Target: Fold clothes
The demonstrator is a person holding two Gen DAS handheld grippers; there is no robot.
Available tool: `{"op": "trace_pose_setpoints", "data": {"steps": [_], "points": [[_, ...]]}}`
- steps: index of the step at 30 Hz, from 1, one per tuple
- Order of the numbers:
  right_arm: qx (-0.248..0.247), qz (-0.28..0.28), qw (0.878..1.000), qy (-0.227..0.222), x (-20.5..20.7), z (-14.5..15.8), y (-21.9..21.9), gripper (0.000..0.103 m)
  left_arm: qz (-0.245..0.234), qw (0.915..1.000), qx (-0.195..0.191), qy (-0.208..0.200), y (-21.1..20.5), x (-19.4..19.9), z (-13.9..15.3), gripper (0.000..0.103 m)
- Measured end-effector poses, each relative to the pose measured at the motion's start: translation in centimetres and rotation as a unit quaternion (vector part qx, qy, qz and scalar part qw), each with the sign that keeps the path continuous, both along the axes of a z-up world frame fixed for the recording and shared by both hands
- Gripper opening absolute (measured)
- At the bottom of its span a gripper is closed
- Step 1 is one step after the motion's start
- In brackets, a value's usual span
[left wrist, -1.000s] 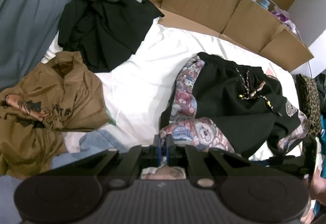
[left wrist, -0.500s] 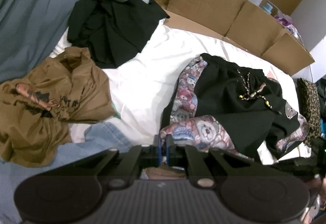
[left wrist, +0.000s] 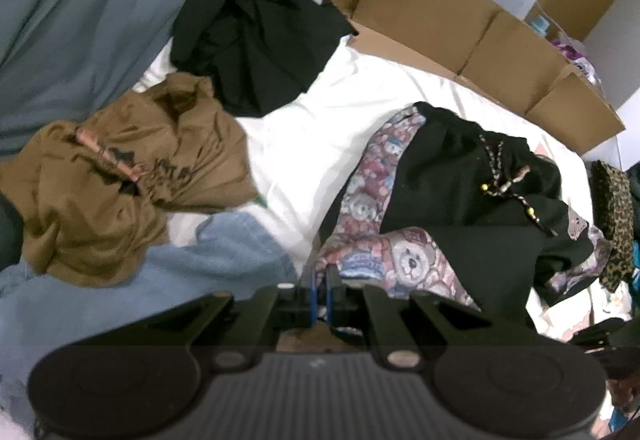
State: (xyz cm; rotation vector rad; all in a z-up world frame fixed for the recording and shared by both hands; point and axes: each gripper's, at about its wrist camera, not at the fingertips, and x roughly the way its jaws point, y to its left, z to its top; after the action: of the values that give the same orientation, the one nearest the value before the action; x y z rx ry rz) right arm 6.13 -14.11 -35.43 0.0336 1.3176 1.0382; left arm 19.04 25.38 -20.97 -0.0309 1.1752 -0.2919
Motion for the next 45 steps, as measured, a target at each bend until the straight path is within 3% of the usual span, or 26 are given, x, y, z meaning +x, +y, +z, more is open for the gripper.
{"op": "trace_pose_setpoints", "data": {"steps": [3, 15, 28, 32, 37, 41, 45], "points": [[-0.006, 0.027, 1.0, 0.002, -0.7, -0.3, 0.3, 0.0, 0.013, 0.9997, 0.011, 0.019, 0.4, -0.4, -1.3, 0.004], [-0.042, 0.062, 0.997, 0.024, -2.6, -2.8, 0.0, 0.0, 0.052, 0.9898, 0.062, 0.117, 1.7, -2.2, -11.2, 0.004], [-0.047, 0.088, 0.993, 0.065, -3.5, -4.0, 1.7, 0.002, 0.079, 0.9828, 0.112, 0.124, 3.6, -3.3, -12.3, 0.005], [-0.056, 0.064, 0.995, 0.059, -2.5, -3.1, 0.0, 0.003, 0.093, 0.9812, 0.101, 0.135, 4.1, -2.5, -11.5, 0.009], [-0.058, -0.016, 0.998, 0.026, 0.4, -0.6, -4.1, 0.005, 0.098, 0.985, 0.085, 0.114, 4.2, -1.1, -8.4, 0.01], [-0.055, -0.091, 0.994, -0.009, 3.0, 1.7, -7.7, 0.024, 0.077, 0.9908, 0.071, 0.085, 3.0, 1.7, -5.2, 0.01], [-0.053, -0.163, 0.984, -0.043, 5.3, 4.2, -11.2, 0.024, 0.052, 0.9949, 0.07, 0.051, 1.0, 5.2, -1.8, 0.01]]}}
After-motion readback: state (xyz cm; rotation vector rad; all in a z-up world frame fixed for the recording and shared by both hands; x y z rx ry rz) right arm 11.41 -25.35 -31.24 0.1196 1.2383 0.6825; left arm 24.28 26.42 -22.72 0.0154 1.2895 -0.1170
